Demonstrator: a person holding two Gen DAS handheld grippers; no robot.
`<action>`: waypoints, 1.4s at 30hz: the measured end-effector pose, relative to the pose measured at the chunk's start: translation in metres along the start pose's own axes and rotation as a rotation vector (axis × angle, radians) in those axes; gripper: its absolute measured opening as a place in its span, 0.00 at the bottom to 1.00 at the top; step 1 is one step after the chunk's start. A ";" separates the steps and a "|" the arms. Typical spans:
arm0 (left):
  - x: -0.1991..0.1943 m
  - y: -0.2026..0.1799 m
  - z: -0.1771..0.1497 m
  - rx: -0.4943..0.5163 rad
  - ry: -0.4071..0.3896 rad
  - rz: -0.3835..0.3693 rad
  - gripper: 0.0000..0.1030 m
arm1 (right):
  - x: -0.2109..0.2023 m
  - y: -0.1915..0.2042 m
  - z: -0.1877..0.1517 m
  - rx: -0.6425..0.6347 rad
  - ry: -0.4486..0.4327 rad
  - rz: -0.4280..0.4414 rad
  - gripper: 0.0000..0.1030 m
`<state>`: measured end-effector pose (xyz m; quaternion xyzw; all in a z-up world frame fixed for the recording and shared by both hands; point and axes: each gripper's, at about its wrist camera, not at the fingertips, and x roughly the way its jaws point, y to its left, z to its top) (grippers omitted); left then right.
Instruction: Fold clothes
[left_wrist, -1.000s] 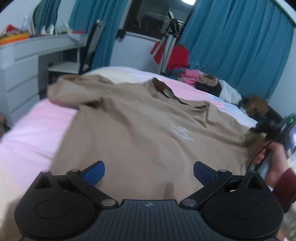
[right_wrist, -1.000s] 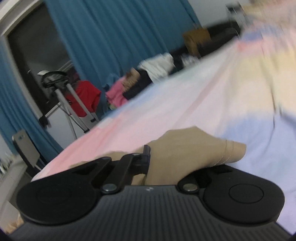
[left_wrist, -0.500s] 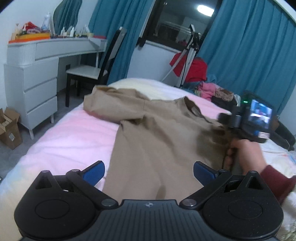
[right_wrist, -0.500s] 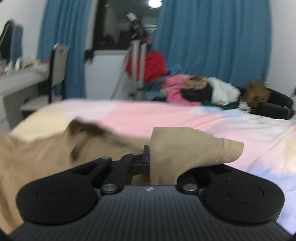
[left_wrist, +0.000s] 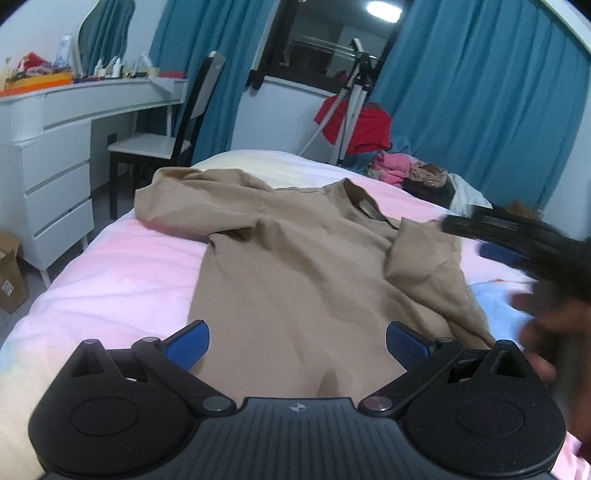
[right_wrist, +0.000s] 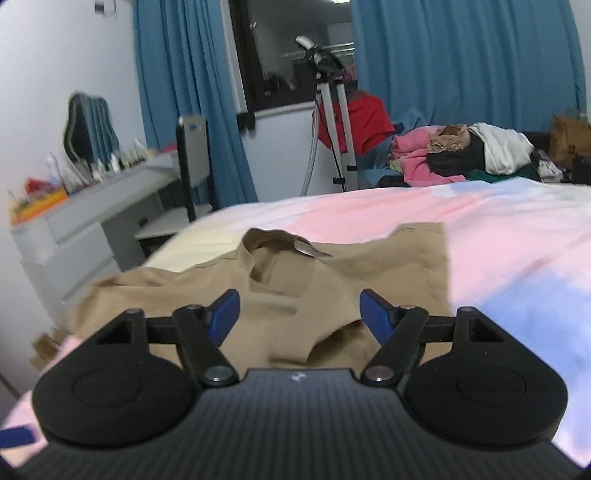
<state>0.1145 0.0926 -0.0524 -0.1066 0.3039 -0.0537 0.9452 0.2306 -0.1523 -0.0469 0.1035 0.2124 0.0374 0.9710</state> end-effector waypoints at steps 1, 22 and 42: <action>-0.003 -0.004 -0.001 0.010 -0.001 -0.004 1.00 | -0.024 -0.005 -0.004 0.016 0.000 0.010 0.71; -0.057 -0.124 -0.078 0.192 0.139 -0.246 0.91 | -0.239 -0.139 -0.065 0.348 -0.150 -0.281 0.71; -0.018 -0.213 -0.165 0.291 0.377 -0.382 0.02 | -0.218 -0.201 -0.085 0.552 -0.063 -0.274 0.73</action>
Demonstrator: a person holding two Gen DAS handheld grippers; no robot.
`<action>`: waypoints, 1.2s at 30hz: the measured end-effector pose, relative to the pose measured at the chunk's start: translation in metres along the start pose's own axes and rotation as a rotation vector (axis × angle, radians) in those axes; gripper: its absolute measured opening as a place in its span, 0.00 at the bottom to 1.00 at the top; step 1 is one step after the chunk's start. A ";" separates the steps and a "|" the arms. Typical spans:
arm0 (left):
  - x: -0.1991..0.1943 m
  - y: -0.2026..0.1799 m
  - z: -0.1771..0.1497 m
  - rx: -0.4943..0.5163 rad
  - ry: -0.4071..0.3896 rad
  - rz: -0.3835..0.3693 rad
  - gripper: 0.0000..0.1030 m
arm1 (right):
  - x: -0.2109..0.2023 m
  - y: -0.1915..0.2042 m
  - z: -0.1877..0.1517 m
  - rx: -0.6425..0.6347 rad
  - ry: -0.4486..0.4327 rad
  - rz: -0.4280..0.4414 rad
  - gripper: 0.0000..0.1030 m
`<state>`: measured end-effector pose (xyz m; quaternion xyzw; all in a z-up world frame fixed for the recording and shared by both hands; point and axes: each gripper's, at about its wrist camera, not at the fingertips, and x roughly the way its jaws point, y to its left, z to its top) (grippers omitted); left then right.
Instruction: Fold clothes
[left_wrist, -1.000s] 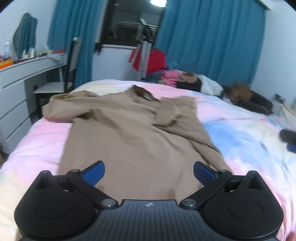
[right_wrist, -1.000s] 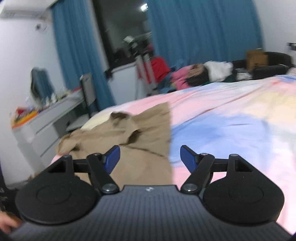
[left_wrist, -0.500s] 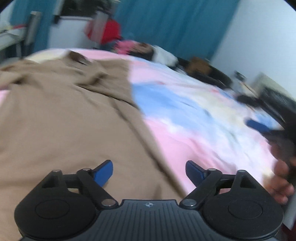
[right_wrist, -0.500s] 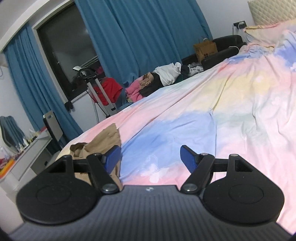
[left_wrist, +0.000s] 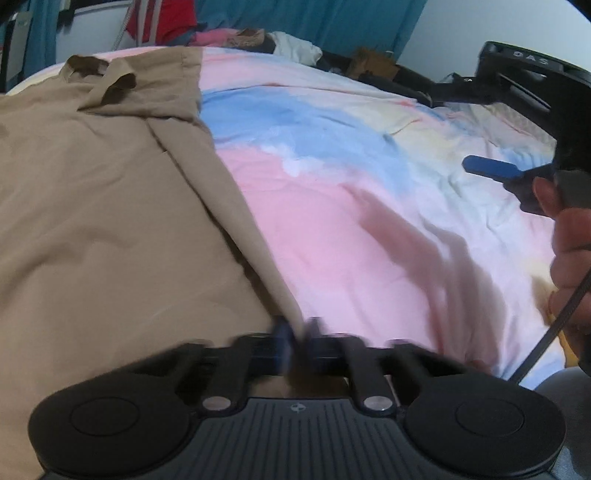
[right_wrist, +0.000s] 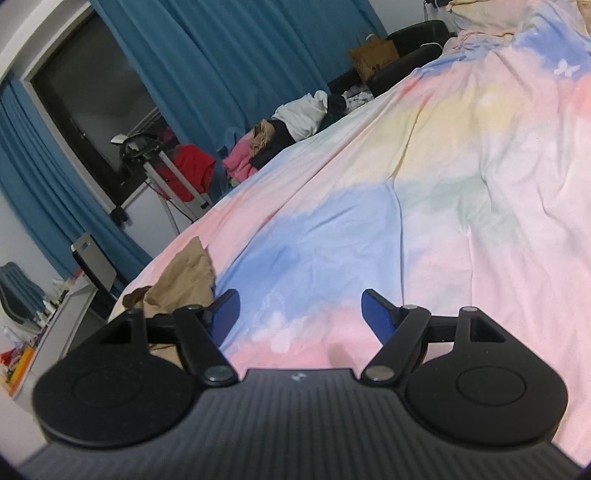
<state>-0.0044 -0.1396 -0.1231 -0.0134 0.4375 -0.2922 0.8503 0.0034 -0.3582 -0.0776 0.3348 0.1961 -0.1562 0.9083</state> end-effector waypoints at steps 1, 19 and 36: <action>-0.005 0.005 0.001 -0.027 -0.005 -0.022 0.01 | 0.000 0.000 0.000 -0.004 0.004 0.001 0.73; -0.085 0.168 0.017 -0.389 0.094 -0.051 0.01 | 0.021 0.022 -0.016 -0.091 0.101 0.002 0.73; -0.087 0.160 0.080 -0.321 -0.012 0.050 0.80 | 0.029 0.058 -0.040 -0.211 0.169 0.058 0.73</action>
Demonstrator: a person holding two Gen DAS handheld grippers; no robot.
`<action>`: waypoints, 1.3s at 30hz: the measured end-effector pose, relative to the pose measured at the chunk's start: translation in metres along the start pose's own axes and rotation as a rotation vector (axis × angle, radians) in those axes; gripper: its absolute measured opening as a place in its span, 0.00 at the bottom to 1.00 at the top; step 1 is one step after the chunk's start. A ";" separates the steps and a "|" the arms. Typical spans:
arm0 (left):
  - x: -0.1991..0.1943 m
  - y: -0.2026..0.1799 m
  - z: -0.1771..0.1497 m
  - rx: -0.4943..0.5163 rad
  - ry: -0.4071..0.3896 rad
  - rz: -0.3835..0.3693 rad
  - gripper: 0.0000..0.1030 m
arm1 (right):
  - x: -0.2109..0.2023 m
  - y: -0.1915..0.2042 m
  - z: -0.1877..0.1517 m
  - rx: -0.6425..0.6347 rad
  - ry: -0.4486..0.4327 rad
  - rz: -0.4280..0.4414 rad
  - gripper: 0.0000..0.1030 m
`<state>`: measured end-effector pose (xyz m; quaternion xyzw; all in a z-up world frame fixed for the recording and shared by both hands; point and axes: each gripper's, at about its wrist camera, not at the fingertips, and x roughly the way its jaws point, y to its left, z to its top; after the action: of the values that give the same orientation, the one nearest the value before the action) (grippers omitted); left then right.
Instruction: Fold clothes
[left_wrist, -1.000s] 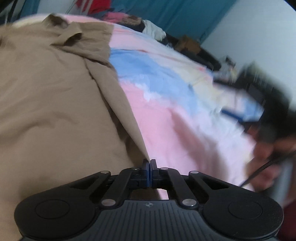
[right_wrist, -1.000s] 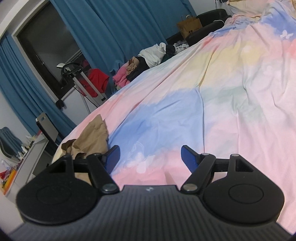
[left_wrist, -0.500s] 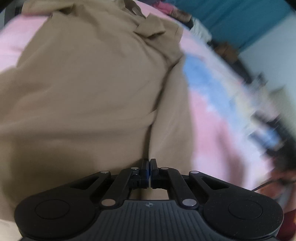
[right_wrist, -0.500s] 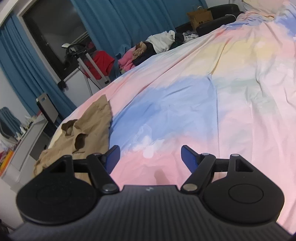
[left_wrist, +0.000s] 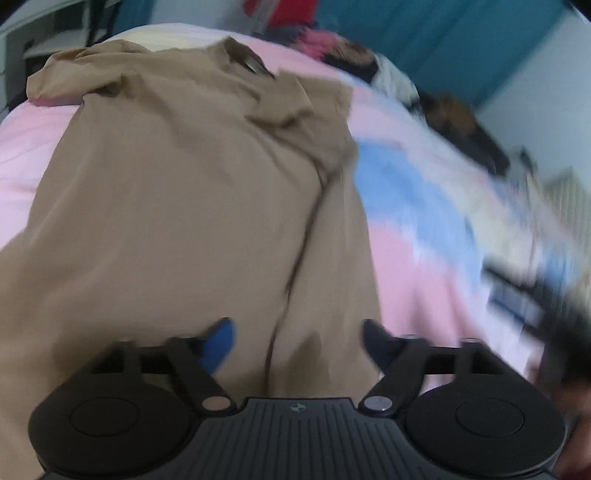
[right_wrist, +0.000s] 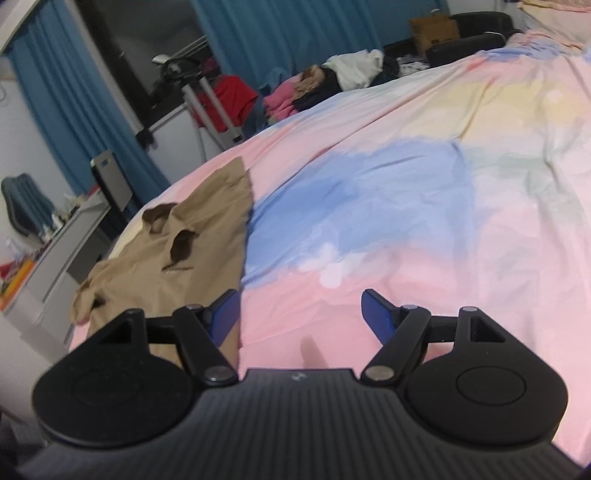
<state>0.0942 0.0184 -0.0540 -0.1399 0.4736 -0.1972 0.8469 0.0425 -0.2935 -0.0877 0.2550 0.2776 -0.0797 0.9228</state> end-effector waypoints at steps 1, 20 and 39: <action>0.008 -0.001 0.015 -0.006 -0.028 0.003 0.80 | 0.003 0.004 0.000 -0.011 0.003 0.011 0.73; 0.183 -0.028 0.155 0.194 -0.237 0.341 0.08 | 0.075 0.008 0.000 -0.041 0.065 0.046 0.72; 0.187 -0.005 0.206 0.211 -0.278 0.430 0.19 | 0.071 0.013 0.000 -0.057 0.016 0.041 0.72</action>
<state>0.3591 -0.0627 -0.0863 0.0272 0.3485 -0.0401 0.9361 0.1056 -0.2828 -0.1220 0.2350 0.2819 -0.0510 0.9288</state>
